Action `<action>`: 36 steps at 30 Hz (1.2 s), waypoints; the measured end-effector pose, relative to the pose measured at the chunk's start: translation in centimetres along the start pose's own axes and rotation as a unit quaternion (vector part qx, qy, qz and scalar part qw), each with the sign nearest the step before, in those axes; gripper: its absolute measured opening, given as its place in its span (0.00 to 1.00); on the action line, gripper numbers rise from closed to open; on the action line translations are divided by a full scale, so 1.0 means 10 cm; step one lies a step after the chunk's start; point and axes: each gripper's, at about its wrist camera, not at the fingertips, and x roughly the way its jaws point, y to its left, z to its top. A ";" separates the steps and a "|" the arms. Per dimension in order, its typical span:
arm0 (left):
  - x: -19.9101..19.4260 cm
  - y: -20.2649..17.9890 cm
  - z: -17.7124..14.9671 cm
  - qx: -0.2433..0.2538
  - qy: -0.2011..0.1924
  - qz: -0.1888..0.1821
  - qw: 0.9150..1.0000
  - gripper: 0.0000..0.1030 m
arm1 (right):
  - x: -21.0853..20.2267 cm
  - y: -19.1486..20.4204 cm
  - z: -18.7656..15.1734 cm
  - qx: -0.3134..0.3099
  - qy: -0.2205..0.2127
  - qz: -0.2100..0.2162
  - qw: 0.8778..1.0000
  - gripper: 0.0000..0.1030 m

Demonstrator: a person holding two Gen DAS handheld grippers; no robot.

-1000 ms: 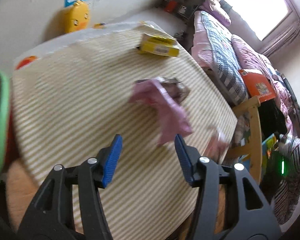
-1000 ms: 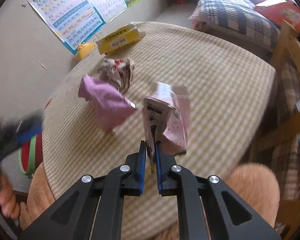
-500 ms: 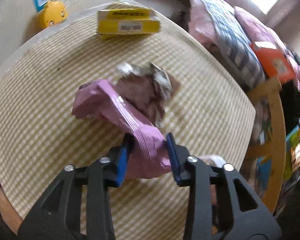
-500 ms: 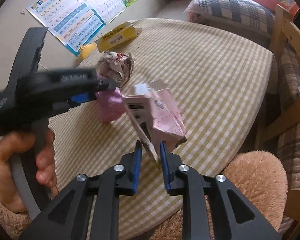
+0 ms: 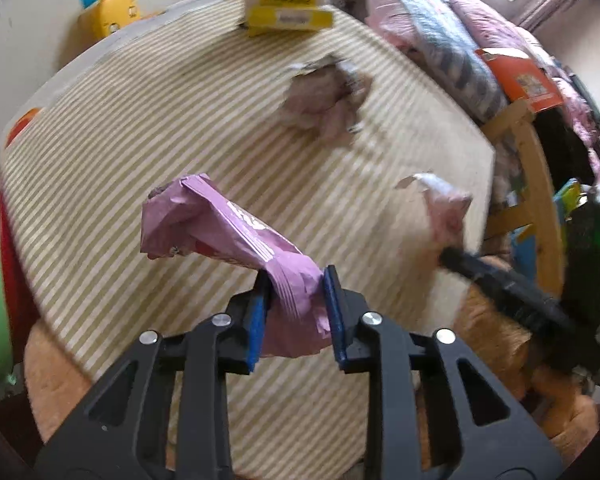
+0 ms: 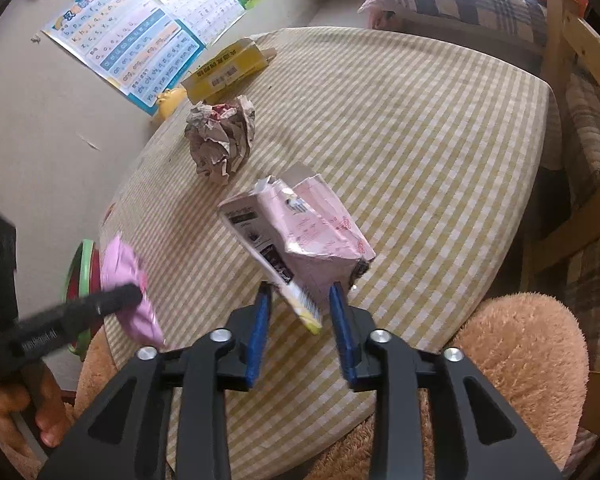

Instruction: Collect trash

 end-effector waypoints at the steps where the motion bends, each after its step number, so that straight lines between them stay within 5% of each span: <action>1: 0.02 0.05 -0.04 -0.006 0.004 0.008 1.000 0.27 | 0.00 -0.01 0.00 0.002 -0.001 0.000 1.000 0.37; 11: 0.06 0.18 -0.11 -0.053 0.012 -0.017 0.998 0.52 | -0.13 0.00 0.07 0.002 -0.028 0.000 1.000 0.58; 13: 0.10 0.19 -0.14 -0.055 0.020 -0.016 0.998 0.52 | -0.07 0.02 0.12 -0.010 -0.017 -0.010 1.000 0.73; 15: 0.14 0.19 -0.16 -0.056 0.024 -0.016 0.998 0.52 | 0.08 0.09 0.17 -0.041 0.025 -0.026 0.999 0.74; 20: 0.14 0.21 -0.17 -0.054 0.022 -0.016 0.998 0.52 | 0.19 0.18 0.22 -0.056 0.026 -0.025 0.998 0.74; 25: 0.16 0.23 -0.21 -0.054 0.027 -0.013 0.998 0.47 | 0.31 0.28 0.19 -0.069 0.047 -0.015 0.996 0.53; 36: 0.08 0.22 -0.17 -0.051 0.008 -0.010 0.999 0.37 | 0.17 0.18 0.11 -0.036 0.027 -0.007 0.999 0.32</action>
